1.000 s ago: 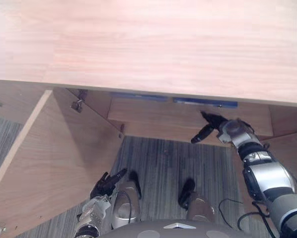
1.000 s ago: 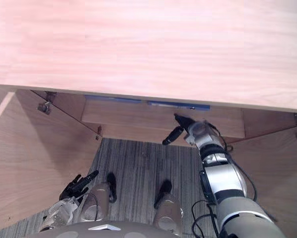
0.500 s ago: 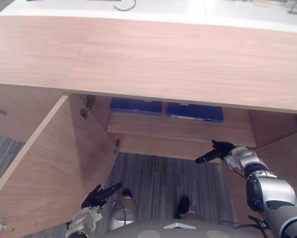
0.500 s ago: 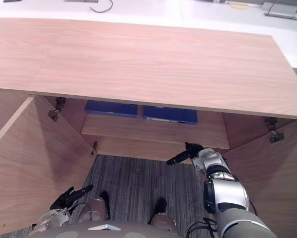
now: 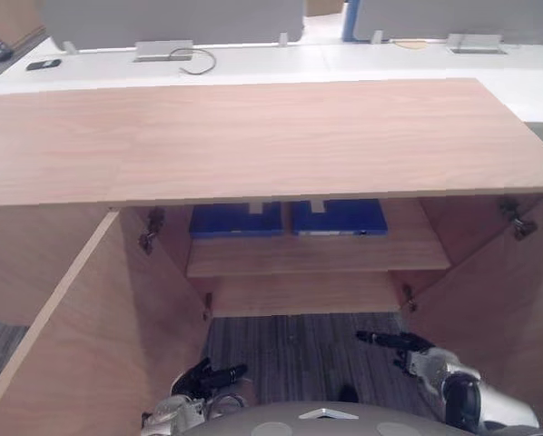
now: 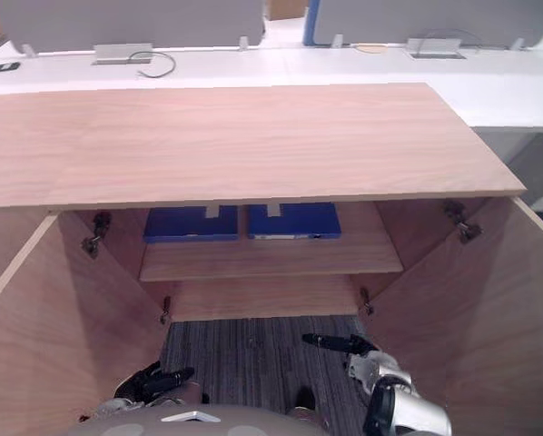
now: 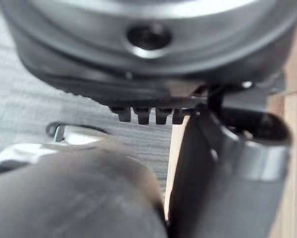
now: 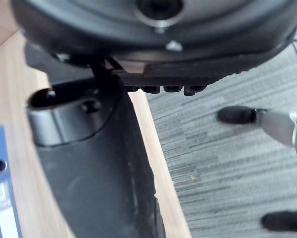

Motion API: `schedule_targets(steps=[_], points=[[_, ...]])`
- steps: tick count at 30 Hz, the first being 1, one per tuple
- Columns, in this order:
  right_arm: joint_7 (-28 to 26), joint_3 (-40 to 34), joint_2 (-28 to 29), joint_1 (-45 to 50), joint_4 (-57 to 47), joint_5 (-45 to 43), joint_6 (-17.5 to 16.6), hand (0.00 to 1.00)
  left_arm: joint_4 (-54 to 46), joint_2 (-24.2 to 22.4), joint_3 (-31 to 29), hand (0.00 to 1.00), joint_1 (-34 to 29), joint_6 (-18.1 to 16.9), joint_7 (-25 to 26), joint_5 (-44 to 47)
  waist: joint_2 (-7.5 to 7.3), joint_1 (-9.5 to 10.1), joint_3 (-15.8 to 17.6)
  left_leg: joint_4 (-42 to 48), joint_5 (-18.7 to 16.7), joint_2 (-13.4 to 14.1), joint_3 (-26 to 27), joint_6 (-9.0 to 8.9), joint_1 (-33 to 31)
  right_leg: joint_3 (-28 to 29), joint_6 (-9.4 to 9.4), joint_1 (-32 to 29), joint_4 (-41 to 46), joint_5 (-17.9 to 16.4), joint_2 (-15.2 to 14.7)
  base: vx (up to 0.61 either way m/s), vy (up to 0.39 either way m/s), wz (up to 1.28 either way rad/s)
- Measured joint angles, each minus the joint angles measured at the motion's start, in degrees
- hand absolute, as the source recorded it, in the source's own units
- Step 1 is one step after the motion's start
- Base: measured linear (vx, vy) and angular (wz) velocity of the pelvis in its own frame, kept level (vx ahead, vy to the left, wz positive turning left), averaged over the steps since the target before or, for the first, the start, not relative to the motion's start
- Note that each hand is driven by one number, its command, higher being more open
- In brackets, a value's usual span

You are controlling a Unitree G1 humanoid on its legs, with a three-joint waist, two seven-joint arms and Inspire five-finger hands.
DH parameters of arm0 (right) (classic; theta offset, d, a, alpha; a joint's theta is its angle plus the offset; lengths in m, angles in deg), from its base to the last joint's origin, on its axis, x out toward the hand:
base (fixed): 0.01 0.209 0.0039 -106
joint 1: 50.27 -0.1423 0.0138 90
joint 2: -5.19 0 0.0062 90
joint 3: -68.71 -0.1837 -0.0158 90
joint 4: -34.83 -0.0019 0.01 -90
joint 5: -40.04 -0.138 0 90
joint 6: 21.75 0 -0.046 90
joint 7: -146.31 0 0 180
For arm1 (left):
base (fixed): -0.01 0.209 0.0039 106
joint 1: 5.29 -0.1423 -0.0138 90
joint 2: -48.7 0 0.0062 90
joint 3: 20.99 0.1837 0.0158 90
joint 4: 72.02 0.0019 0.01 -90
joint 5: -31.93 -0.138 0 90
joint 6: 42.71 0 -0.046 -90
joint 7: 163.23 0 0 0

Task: Walk over to the cabinet, pick up the folder, carry it to the office cabinet, place the folder inside the office cabinet, then close the office cabinet door

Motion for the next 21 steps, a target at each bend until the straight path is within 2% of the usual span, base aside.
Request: schedule_targets(steps=[2, 4, 5, 7, 10, 11, 12, 13, 14, 16, 17, 18, 20, 21], points=[[2.75, 0.04, 2.25, 5.13, -3.84, -6.93, -1.83, 1.00, 0.35, -0.18, 0.59, 1.00, -0.13, -1.19, 1.35, -1.71, -0.44, -0.66, 0.32, -4.63, 1.02, -1.87, 5.36, 1.39, 4.21, 5.42, -0.04, -2.44, 2.62, -0.01, -1.79, 0.00, 0.126, -1.00], [4.85, 0.40, 3.37, 8.71, -6.90, -10.26, -2.77, 1.00, 1.33, -0.44, 0.38, 1.00, -0.12, -1.78, 2.53, -2.27, -0.52, -1.49, 0.37, -7.45, 1.47, -2.76, 8.87, 1.89, 7.12, 8.19, -0.03, -3.16, 3.85, -0.01, -2.46, -0.02, 0.108, -1.02], [6.57, 0.60, 4.42, 12.01, -10.01, -12.21, -3.57, 1.00, 2.15, -0.63, -0.16, 1.00, -0.15, -2.38, 3.77, -2.35, -0.73, -1.92, 0.35, -9.86, 1.85, -3.50, 12.16, 2.16, 9.93, 10.56, -0.01, -4.17, 5.11, -0.02, -2.73, -0.03, 0.133, -1.18], [7.86, 1.26, 5.50, 15.06, -12.96, -13.24, -4.28, 1.00, 2.45, -0.94, -2.24, 1.00, -0.30, -2.54, 4.95, -2.36, -1.43, -3.12, -0.01, -12.42, 2.48, -4.39, 15.20, 2.38, 11.96, 12.41, 0.05, -5.61, 6.30, 0.00, -2.91, -0.02, 0.102, -0.95], [9.97, 1.58, 7.78, 19.41, -16.55, -13.23, -4.43, 1.00, 2.29, -1.73, -4.66, 1.00, 0.02, -3.55, 6.49, -2.33, -3.76, -4.30, 0.14, -14.45, 3.01, -4.59, 18.89, 2.39, 14.07, 13.16, 0.09, -7.60, 8.40, 0.01, -2.79, -0.03, 0.013, -0.59], [10.78, 1.49, 8.94, 20.45, -17.56, -13.24, -4.46, 1.00, 2.23, -2.40, -5.42, 1.00, 0.32, -3.61, 6.54, -2.33, -4.57, -4.38, 0.11, -15.09, 3.21, -4.45, 20.15, 2.44, 14.75, 11.82, -0.25, -8.26, 9.40, -0.24, -2.78, -0.04, -0.018, -0.32], [11.14, 1.38, 9.58, 20.85, -18.02, -13.25, -4.46, 1.00, 2.19, -2.66, -6.14, 1.00, 0.37, -3.61, 6.57, -2.33, -4.55, -4.66, -0.08, -15.16, 3.28, -4.07, 20.60, 2.49, 14.94, 10.19, -1.77, -8.31, 9.92, -1.30, -2.94, -0.03, -0.045, -0.27], [11.80, 0.70, 11.02, 21.95, -19.91, -13.51, -4.47, 1.00, 1.63, -3.44, -6.96, 1.00, 0.17, -3.55, 6.11, -2.58, -4.64, -5.03, -0.03, -15.22, 3.39, -3.12, 21.12, 2.37, 15.26, 5.54, -5.09, -8.99, 12.69, -3.63, -3.63, 0.02, -0.057, -0.11], [12.01, 0.27, 12.79, 23.15, -22.31, -14.33, -4.47, 1.00, 0.83, -3.49, -8.04, 1.00, -0.16, -3.56, 6.19, -2.56, -4.86, -5.30, 0.14, -15.37, 3.58, -2.46, 21.39, 1.99, 16.03, 1.68, -6.99, -9.48, 16.36, -4.95, -4.67, 0.08, -0.078, -0.09], [12.20, 0.28, 14.84, 24.69, -26.72, -15.51, -4.49, 1.00, 0.41, -3.81, -10.82, 1.00, -0.52, -3.48, 6.79, -2.33, -6.08, -5.39, -0.23, -16.08, 3.76, -1.99, 21.83, 0.92, 17.42, 0.33, -5.92, -9.21, 17.43, -5.09, -4.46, 0.10, -0.098, -0.18], [12.60, 0.28, 15.62, 25.20, -30.25, -15.48, -4.54, 1.00, 0.38, -4.15, -12.22, 1.00, -0.79, -3.47, 6.95, -2.34, -6.17, -5.58, -0.33, -16.15, 3.74, -1.44, 22.43, 0.32, 17.34, 0.29, -6.00, -9.36, 16.64, -5.07, -3.39, 0.07, -0.099, -0.27], [12.91, 0.28, 15.95, 25.17, -31.93, -15.48, -4.56, 1.00, 0.38, -4.55, -12.94, 1.00, -0.90, -3.44, 6.98, -2.34, -5.96, -5.63, -0.45, -16.31, 3.81, -1.10, 22.81, 0.03, 17.37, 0.32, -6.02, -9.39, 15.99, -5.07, -2.83, 0.07, -0.119, -0.36], [14.76, 0.02, 16.93, 25.17, -39.35, -15.07, -4.57, 1.00, -0.23, -5.62, -14.49, 1.00, -1.54, -3.44, 7.72, -2.33, -5.32, -5.44, -1.28, -18.34, 4.33, -0.32, 24.67, -1.05, 17.76, -4.47, -7.64, -10.34, 15.41, -6.26, -3.08, 0.08, -0.048, -0.49], [15.09, -0.24, 17.15, 25.00, -41.11, -14.89, -4.59, 1.00, -0.24, -5.66, -14.63, 1.00, -1.52, -3.42, 7.85, -2.33, -5.32, -5.33, -1.28, -18.61, 4.36, -0.17, 25.11, -1.13, 17.84, -5.21, -7.49, -10.57, 15.47, -6.14, -3.16, 0.08, -0.012, -0.44]])
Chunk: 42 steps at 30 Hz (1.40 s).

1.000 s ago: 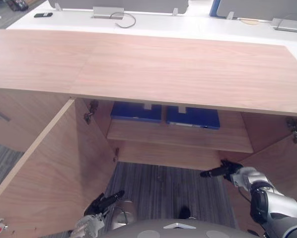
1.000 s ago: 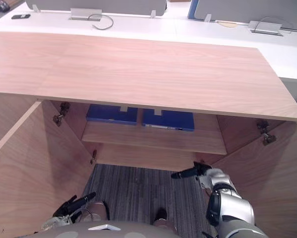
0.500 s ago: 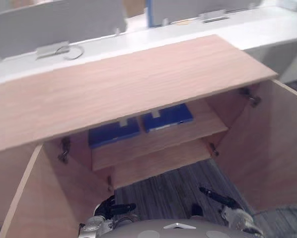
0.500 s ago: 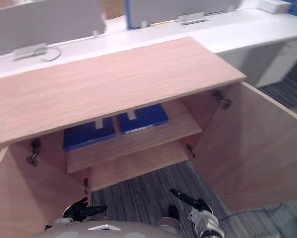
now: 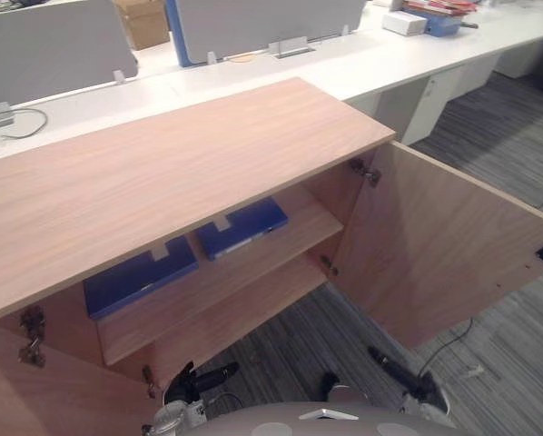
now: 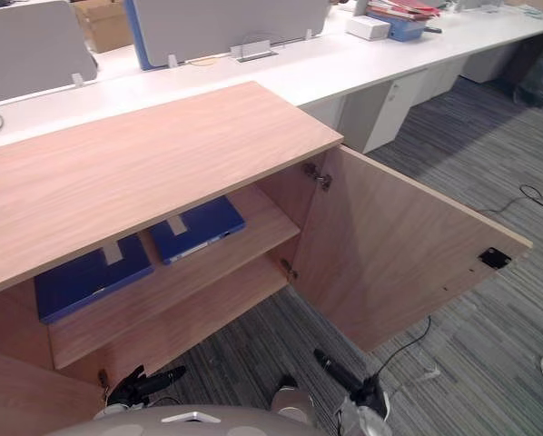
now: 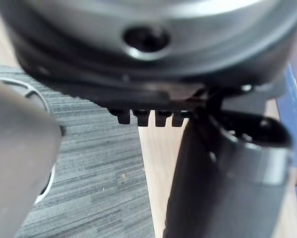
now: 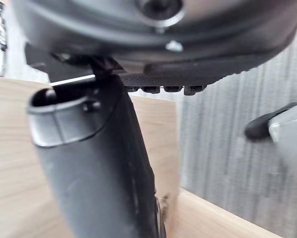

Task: Walk over to the cabinet, pick up the folder, carry it to the office cabinet, place the folder inside the office cabinet, then close the office cabinet door

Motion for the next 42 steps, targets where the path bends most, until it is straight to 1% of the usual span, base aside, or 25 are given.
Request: schedule_targets(steps=[1, 2, 4, 7, 8, 11, 13, 15, 17, 20, 24, 26, 31, 34, 36, 37, 38, 42], points=[[0.82, -0.12, 0.18, 0.01, -2.63, 0.13, -0.03, 1.00, 0.02, -0.08, -0.02, 1.00, -0.03, 0.02, 0.10, 0.00, -0.18, 0.05, -0.13, -0.31, 0.10, 0.12, 0.46, -0.42, 0.06, -0.28, 0.94, -0.40, 0.12, 0.64, 0.08, 0.11, -0.042, -0.30], [2.02, -1.30, 0.20, -0.02, -5.58, 0.69, -0.40, 1.00, 0.03, -0.29, -0.08, 1.00, -0.31, 0.05, 0.27, 0.01, -0.24, -0.08, -0.17, -0.34, 0.14, 0.57, 1.02, -0.91, 0.30, -0.22, 2.96, -0.50, -0.03, 1.41, 0.62, 0.11, -0.048, -0.25], [3.60, -3.41, 0.18, -0.46, -7.34, 2.30, -0.96, 1.00, 0.02, -0.43, -0.20, 1.00, -0.37, 0.05, 0.61, 0.05, -0.10, -0.06, -0.25, -0.58, 0.09, 1.00, 1.59, -1.02, 0.77, 0.25, 4.79, -0.48, -0.37, 2.08, 1.46, 0.13, -0.034, -0.27], [6.00, -4.76, 0.26, -1.27, -9.25, 2.57, -1.05, 1.00, -0.04, -0.55, -1.24, 1.00, -0.50, 0.04, 0.84, 0.28, 0.00, -0.08, -0.52, -0.93, -0.03, 1.45, 2.47, -1.21, 1.12, 1.59, 6.13, -0.39, -2.37, 3.06, 2.93, 0.07, 0.002, -0.33], [6.83, -5.10, 0.27, -1.27, -9.71, 4.45, -1.04, 1.00, -0.20, -0.85, -2.97, 1.00, -0.57, 0.05, 1.00, 0.41, -0.22, -0.11, -0.49, -1.42, -0.02, 1.49, 3.26, -1.21, 1.70, 2.32, 6.63, -0.16, -3.48, 3.55, 3.56, 0.03, 0.017, -0.30], [7.71, -6.81, 0.26, -1.28, -9.79, 4.69, -0.92, 1.00, -0.44, -1.53, -5.36, 1.00, -1.02, 0.04, 2.04, 1.02, -0.27, 0.08, -1.22, -1.41, 0.01, 1.73, 3.27, -1.17, 1.80, 3.32, 6.90, 0.69, -6.64, 4.79, 4.66, 0.03, 0.006, -0.29], [8.17, -8.83, 0.17, -1.43, -9.81, 4.76, -0.90, 1.00, -0.43, -1.76, -6.00, 1.00, -1.14, 0.08, 2.19, 1.58, 0.04, 0.04, -1.49, -1.40, 0.04, 2.17, 2.94, -1.16, 1.87, 3.73, 6.98, 2.16, -9.82, 6.23, 5.25, 0.02, -0.007, -0.11], [8.40, -10.97, -0.12, -1.80, -9.64, 4.81, -0.87, 1.00, -0.41, -1.62, -6.19, 1.00, -1.51, 0.08, 2.18, 2.96, 0.26, -0.15, -1.87, -1.39, 0.04, 2.09, 1.66, -1.16, 1.79, 3.86, 7.06, 3.85, -13.54, 7.89, 5.69, 0.01, 0.001, -0.03], [8.50, -13.33, -1.68, -4.10, -7.84, 4.83, -0.86, 1.00, -0.15, -1.12, -5.77, 1.00, -2.14, 0.11, 2.17, 3.37, 0.36, -0.37, -2.04, -1.38, 0.04, 1.60, -0.60, -1.16, 1.65, 4.55, 7.06, 5.26, -17.60, 10.02, 6.20, 0.00, -0.001, -0.15], [8.46, -14.57, -5.66, -6.76, -2.25, 4.76, -0.83, 1.00, 1.03, 0.36, -3.80, 1.00, -2.05, 0.17, 2.09, 3.33, 0.64, -0.42, -2.23, -1.44, 0.03, 1.48, -3.10, -1.16, 1.57, 4.56, 6.96, 5.30, -17.91, 9.96, 6.34, -0.01, 0.000, -0.03], [7.98, -14.75, -8.00, -8.93, -0.05, 4.61, -0.85, 1.00, 2.23, 1.39, -1.63, 1.00, -1.96, 0.20, 2.01, 3.33, 1.32, -0.46, -2.60, -2.35, 0.00, 1.16, -5.15, -1.18, 1.79, 4.78, 6.94, 5.11, -17.93, 9.93, 6.37, -0.03, -0.006, -0.01], [7.40, -13.33, -9.44, -9.91, -0.05, 4.33, -0.95, 1.00, 2.59, 2.19, 0.01, 1.00, -1.94, 0.20, 1.96, 3.32, 1.46, -0.42, -2.64, -2.80, -0.08, 0.71, -6.20, -1.27, 1.77, 5.20, 6.94, 4.71, -17.93, 9.95, 6.20, -0.05, 0.004, -0.06], [5.34, -9.31, -13.20, -12.10, -1.04, 3.94, -1.43, 1.00, 3.15, 3.55, 0.47, 1.00, -1.95, 0.19, 1.94, 3.31, 1.66, -0.47, -2.55, -3.25, -0.77, 0.55, -7.70, -1.60, 1.94, 5.43, 7.16, 4.56, -17.95, 10.24, 6.22, -0.06, 0.001, -0.02], [3.72, -6.50, -16.81, -13.81, -3.16, 1.64, -2.54, 1.00, 3.72, 3.96, 0.52, 1.00, -2.06, 0.18, 1.78, 3.30, 2.07, -0.48, -2.38, -3.24, -1.11, 0.52, -8.36, -1.62, 1.95, 5.38, 7.25, 4.60, -17.96, 10.38, 6.18, -0.05, -0.009, 0.02], [1.74, -3.56, -21.10, -14.88, -4.63, -0.22, -4.25, 1.00, 4.16, 4.58, 1.40, 1.00, -2.20, 0.18, 1.33, 3.29, 2.48, -0.44, -2.01, -3.24, -1.12, 0.61, -9.26, -1.63, 2.04, 4.98, 7.24, 4.94, -17.98, 10.36, 6.17, -0.04, -0.025, 0.08], [1.21, -2.79, -22.25, -15.64, -4.68, -0.76, -4.61, 1.00, 4.29, 4.73, 1.61, 1.00, -2.26, 0.18, 1.19, 3.29, 2.61, -0.49, -1.84, -3.25, -1.12, 0.64, -9.41, -1.63, 2.12, 4.84, 7.20, 5.09, -17.98, 10.33, 6.16, -0.04, -0.031, 0.08], [0.32, -1.30, -24.59, -17.08, -4.69, -1.38, -5.22, 1.00, 4.51, 4.79, 1.63, 1.00, -2.34, 0.18, 0.83, 3.28, 2.86, -0.50, -1.63, -3.25, -1.13, 0.66, -9.48, -1.64, 2.22, 4.79, 7.18, 5.19, -17.99, 10.30, 6.17, -0.04, -0.025, 0.04], [0.39, 1.13, -28.49, -18.56, -4.08, -5.45, -5.29, 1.00, 4.93, 4.76, 1.76, 1.00, -2.96, 0.17, 0.21, 3.28, 3.70, -0.59, -0.99, -3.27, -1.13, 0.73, -9.57, -1.64, 2.41, 4.77, 7.13, 5.34, -17.99, 10.25, 6.24, -0.03, -0.027, -0.01]])
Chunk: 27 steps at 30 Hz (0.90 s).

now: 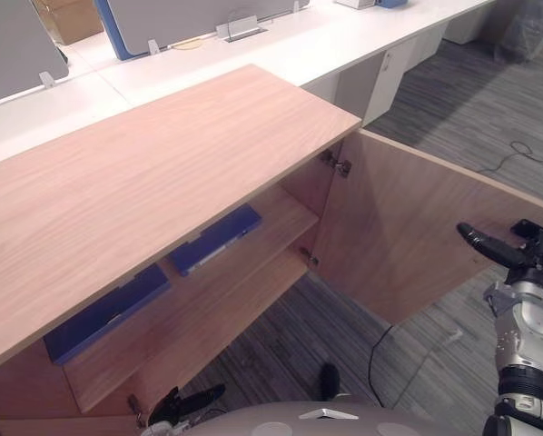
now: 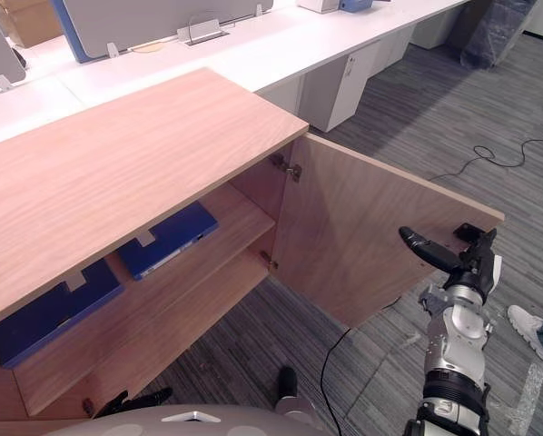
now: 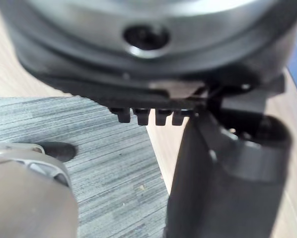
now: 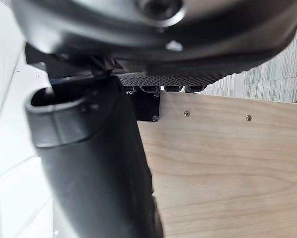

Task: Walk over to the cabinet, pick up the folder, carry it to the office cabinet, place the folder inside the office cabinet, then close the office cabinet door

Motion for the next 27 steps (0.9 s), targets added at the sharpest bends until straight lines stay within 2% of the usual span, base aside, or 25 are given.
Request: schedule_targets(steps=[9, 12, 13, 15, 17, 19, 20, 21, 22, 23, 24, 25, 26, 27], points=[[-2.70, 8.67, -6.51, -2.04, 2.56, -7.13, -0.29, 1.00, 1.02, 0.58, 2.02, 1.00, -0.16, -0.04, -0.50, 0.01, 0.53, -1.67, 0.40, 0.06, 0.00, 0.05, -0.86, 0.00, -0.68, 0.98, 0.04, -1.27, 0.00, 0.26, 0.15, -0.04, -0.033, -0.07], [-4.85, 13.70, -10.42, -1.91, 3.22, -10.81, -0.21, 1.00, 1.09, 0.59, 2.23, 1.00, -0.19, -0.04, -1.19, 0.01, 0.54, -2.09, 0.42, 0.25, 0.00, 0.18, -0.85, -0.01, -0.72, 1.58, -0.01, -1.65, 0.00, 0.42, 0.18, -0.04, -0.036, -0.13], [-5.32, 17.71, -13.24, -1.80, 3.14, -12.73, -0.21, 1.00, 1.37, 0.60, 2.24, 1.00, -0.21, -0.05, -1.51, 0.00, 0.46, -2.87, 0.50, 0.25, 0.01, 0.25, -0.84, -0.01, -0.85, 1.64, -0.02, -1.90, 0.00, 0.48, 0.26, -0.05, -0.051, -0.11], [-9.14, 25.91, -21.64, 0.50, 1.19, -15.38, 0.70, 1.00, 2.54, 0.76, 2.94, 1.00, -0.14, -0.10, -2.71, -0.27, 0.25, -3.91, 0.66, 0.76, 0.01, 0.58, -0.69, -0.03, -0.91, 2.17, -0.03, -2.10, 0.00, 0.51, 0.69, -0.04, -0.058, -0.17], [-11.07, 29.93, -26.82, 2.62, -1.58, -15.38, 1.55, 1.00, 3.25, 0.97, 3.50, 1.00, -0.15, -0.13, -3.48, -0.66, 0.23, -4.12, 0.69, 1.06, 0.01, 0.87, -0.63, -0.04, -0.91, 2.64, -0.03, -2.25, 0.00, 0.50, 1.12, -0.03, -0.059, -0.26], [-16.51, 36.45, -36.08, 5.03, -8.53, -15.30, 3.32, 1.00, 4.89, 1.48, 4.56, 1.00, 0.07, -0.13, -4.99, -1.00, 0.05, -5.05, 0.74, 1.37, 0.03, 1.17, 0.16, -0.07, -1.11, 3.35, 0.01, -3.37, 0.02, 0.47, 2.20, -0.06, -0.094, -0.48], [-17.83, 38.28, -38.05, 5.05, -10.14, -15.26, 3.85, 1.00, 5.28, 1.66, 4.71, 1.00, 0.14, -0.14, -5.25, -1.01, -0.11, -5.36, 0.65, 1.74, 0.04, 1.36, 0.48, -0.07, -1.31, 3.44, 0.02, -3.67, 0.02, 0.46, 2.44, -0.10, -0.151, -0.58], [-21.85, 42.68, -42.30, 4.87, -13.68, -15.18, 5.43, 1.00, 6.24, 1.98, 4.89, 1.00, 0.60, -0.24, -5.98, -1.02, 0.88, -5.57, 0.53, 2.33, -0.03, 3.25, 1.57, 0.08, -1.84, 3.50, -0.09, -4.44, 0.85, -0.06, 4.05, -0.10, -0.168, -0.45], [-23.86, 44.40, -44.00, 4.76, -14.92, -15.15, 6.11, 1.00, 6.53, 1.83, 4.96, 1.00, 0.84, -0.48, -6.10, -1.03, 1.73, -5.41, 0.60, 2.31, -1.28, 4.66, 1.54, 0.10, -2.16, 3.11, -2.14, -6.11, 4.26, -0.53, 4.98, -0.06, -0.161, -0.42], [-28.05, 48.09, -45.87, 4.83, -16.86, -14.85, 7.09, 1.00, 6.46, 2.79, 4.85, 1.00, 1.59, -0.86, -6.16, -1.11, 0.02, -4.85, 0.37, 2.97, -2.60, 5.06, 1.21, -1.11, -2.40, 3.44, -3.46, -7.93, 8.40, -2.78, 5.76, -0.01, -0.105, -0.23], [-30.21, 50.31, -46.11, 4.86, -17.66, -14.76, 7.50, 1.00, 6.91, 2.94, 4.83, 1.00, 2.04, -0.88, -6.01, -1.19, 0.32, -4.37, 0.32, 2.83, -2.22, 5.33, 1.10, -0.62, -2.69, 3.19, -2.78, -7.17, 6.42, -2.26, 6.25, 0.00, -0.125, -0.14], [-34.17, 53.59, -46.68, 4.84, -19.99, -14.84, 8.06, 1.00, 7.19, 2.89, 5.00, 1.00, 2.82, -0.92, -6.32, -1.57, -0.97, -3.90, -0.09, 2.12, -1.73, 5.57, 0.91, 0.53, -2.95, 2.54, -1.89, -5.04, 1.15, -0.90, 7.01, -0.07, -0.165, -0.17], [-37.18, 56.14, -46.65, 4.67, -22.70, -14.99, 8.08, 1.00, 7.14, 3.00, 5.45, 1.00, 3.58, -1.16, -6.86, -2.71, -0.36, -2.75, 0.18, 1.08, -1.49, 6.05, 1.02, 2.72, -3.80, 1.68, -1.66, -5.85, 0.46, -1.26, 7.58, -0.08, -0.180, -0.11], [-38.40, 57.53, -46.36, 4.47, -24.15, -15.35, 8.06, 1.00, 7.15, 2.84, 5.52, 1.00, 4.04, -1.26, -6.85, -2.98, 0.43, -2.29, 0.44, 0.98, -1.53, 7.10, 0.77, 2.51, -4.05, 1.40, -3.45, -6.69, 2.55, -1.13, 7.73, 0.01, -0.112, 0.15]])
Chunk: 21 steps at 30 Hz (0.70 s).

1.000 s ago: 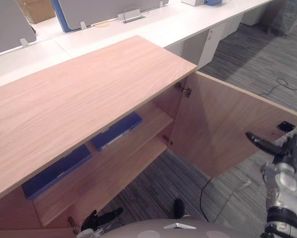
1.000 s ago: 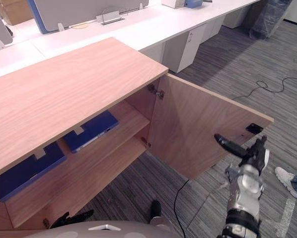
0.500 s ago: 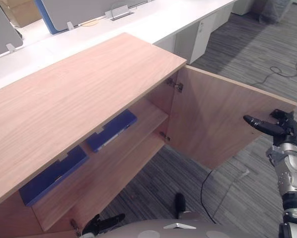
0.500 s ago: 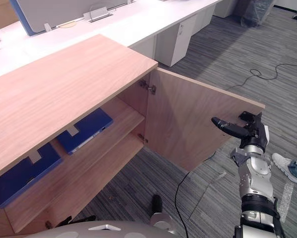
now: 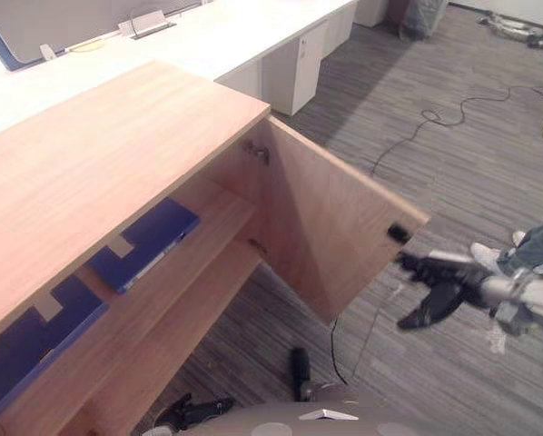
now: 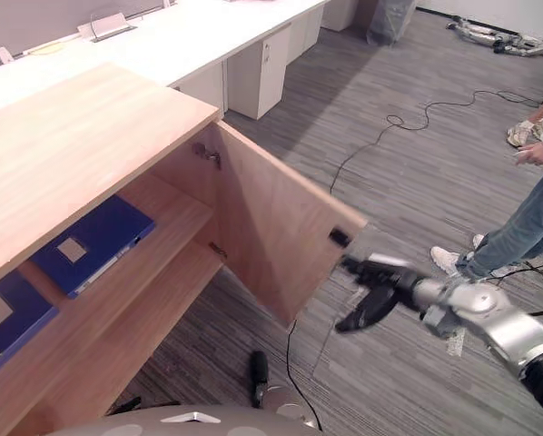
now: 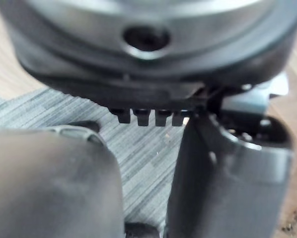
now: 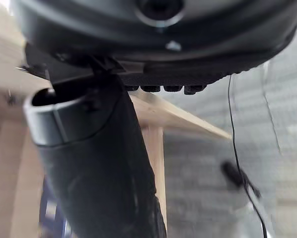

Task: Walk over to the cabinet, pick up the folder, carry it to the office cabinet, place the folder inside the office cabinet, then close the office cabinet door

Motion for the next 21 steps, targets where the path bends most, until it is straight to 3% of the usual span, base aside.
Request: schedule_targets(steps=[1, 5, 7, 14, 17, 21], points=[[-3.66, 4.99, 2.12, -0.53, -3.32, -0.77, -0.05, 1.00, -0.16, -0.59, 0.87, 1.00, 0.60, 0.02, 0.59, -0.20, 0.07, 0.99, -0.49, 0.93, 0.35, 0.16, -2.21, -0.75, -0.37, 0.83, -2.30, -1.01, 6.40, -3.35, 0.38, 0.05, -0.091, 0.26], [-8.15, 11.09, 8.64, -3.13, -6.63, -2.85, -0.10, 1.00, -1.56, -2.72, 3.15, 1.00, 0.85, -0.13, 0.32, -0.35, 2.01, 3.88, -1.00, -2.15, 4.71, -0.61, -4.05, -0.53, -1.57, -0.40, -1.48, 1.94, -2.06, 0.75, 0.21, 0.03, -0.041, 0.33], [-8.05, 12.88, 11.53, -4.53, -6.17, -2.85, -0.08, 1.00, -1.69, -2.75, 3.46, 1.00, 0.63, -0.11, 0.73, -0.35, 1.99, 4.48, -0.98, -2.28, 5.09, -0.63, -4.62, -0.64, -1.64, -1.05, -1.50, 2.28, -2.10, 0.75, 0.03, -0.03, 0.076, 0.26], [-7.26, 15.29, 19.68, -3.33, -6.17, -4.40, 0.04, 1.00, -2.18, 0.81, 2.59, 1.00, -0.04, -0.06, 1.03, -0.37, -3.49, 5.42, -0.97, -2.18, 4.49, -2.14, -5.86, -1.25, -1.93, -2.30, -0.90, 3.00, -2.40, 1.14, -1.68, -0.05, 0.111, 0.09], [-7.14, 15.45, 24.13, 0.11, -4.61, -4.39, 0.15, 1.00, -1.79, 1.36, 1.70, 1.00, -0.11, 0.06, 1.08, -0.80, -4.15, 5.48, -1.37, -1.94, 4.80, -3.08, -7.31, -1.66, -2.65, -2.77, 0.01, 3.14, -2.42, 1.84, -3.27, -0.01, 0.176, 0.26], [-4.12, 11.31, 32.56, 3.61, 7.29, -3.29, -0.02, 1.00, -1.80, 0.40, 1.84, 1.00, -0.07, 0.05, 1.05, -0.82, -2.85, 5.65, -1.60, -1.96, 5.32, -4.56, -9.78, -2.75, -3.12, -4.58, 0.48, 4.13, -2.42, 2.19, -5.42, 0.05, 0.174, 0.32]])
